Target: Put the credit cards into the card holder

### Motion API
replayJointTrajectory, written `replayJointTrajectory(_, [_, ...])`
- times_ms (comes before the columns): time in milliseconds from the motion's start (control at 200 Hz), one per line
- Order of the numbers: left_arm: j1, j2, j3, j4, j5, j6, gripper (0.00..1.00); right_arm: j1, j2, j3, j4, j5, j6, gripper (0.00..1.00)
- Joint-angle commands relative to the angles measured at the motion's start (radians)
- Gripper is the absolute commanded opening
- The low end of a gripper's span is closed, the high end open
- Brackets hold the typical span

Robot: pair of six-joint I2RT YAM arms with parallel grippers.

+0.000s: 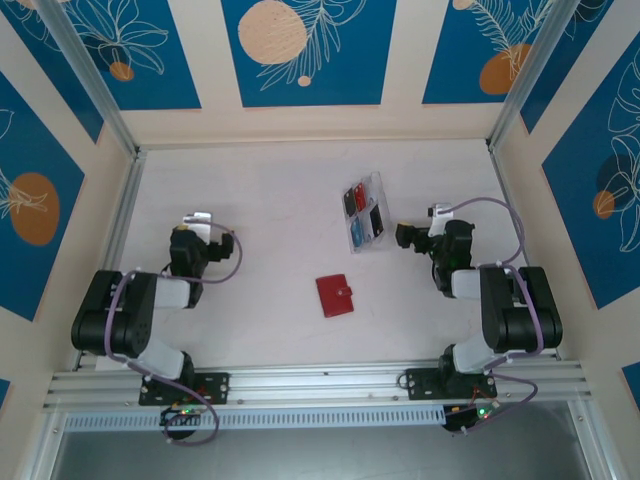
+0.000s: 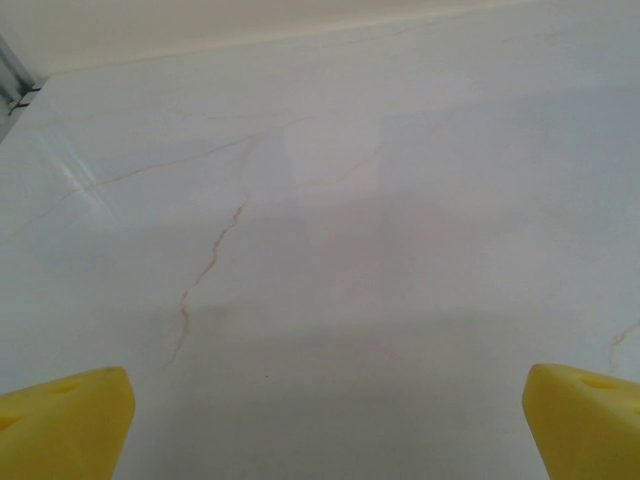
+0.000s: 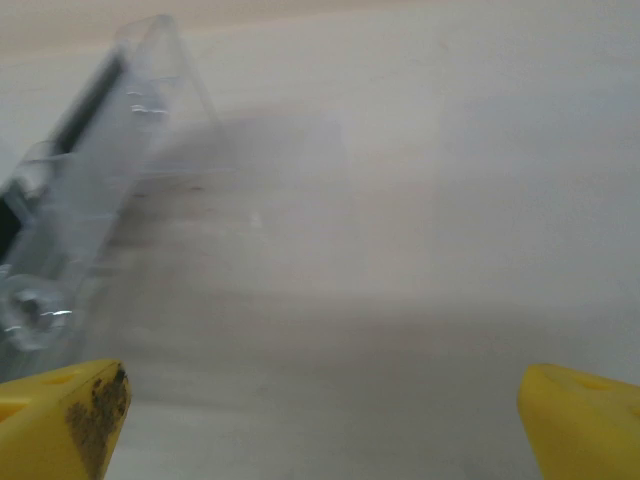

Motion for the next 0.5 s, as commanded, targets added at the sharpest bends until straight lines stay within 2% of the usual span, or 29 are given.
replayJointTrajectory(0, [-0.017, -0.127, 0.149, -0.326, -0.085, 0.004, 1.0, -0.021, -0.151, 0.146, -0.359, 0.264, 0.142, 0.99])
replayJointTrajectory(60, [-0.025, -0.16, 0.244, -0.524, -0.151, -0.048, 1.0, -0.055, -0.193, 0.224, -0.569, 0.367, 0.275, 0.99])
replayJointTrajectory(120, [-0.039, -0.18, 0.319, -0.67, -0.154, -0.082, 1.0, -0.113, -0.216, 0.287, -0.745, 0.372, 0.465, 0.99])
replayJointTrajectory(200, [-0.089, -0.197, 0.379, -0.762, -0.197, -0.106, 1.0, -0.247, -0.211, 0.385, -1.001, 0.183, 0.669, 0.99])
replayJointTrajectory(240, [-0.112, -0.22, 0.383, -0.768, -0.19, -0.134, 1.0, -0.305, -0.198, 0.404, -1.024, 0.041, 0.677, 0.99])
replayJointTrajectory(285, [-0.128, -0.248, 0.382, -0.772, -0.135, -0.176, 1.0, -0.336, -0.199, 0.402, -1.011, -0.052, 0.669, 0.99])
replayJointTrajectory(400, [-0.181, -0.278, 0.407, -0.83, 0.02, -0.262, 0.99, -0.289, -0.288, 0.368, -1.01, -0.08, 0.651, 0.99])
replayJointTrajectory(495, [-0.265, -0.266, 0.433, -0.889, 0.097, -0.319, 0.88, -0.179, -0.36, 0.373, -1.082, -0.027, 0.619, 0.98])
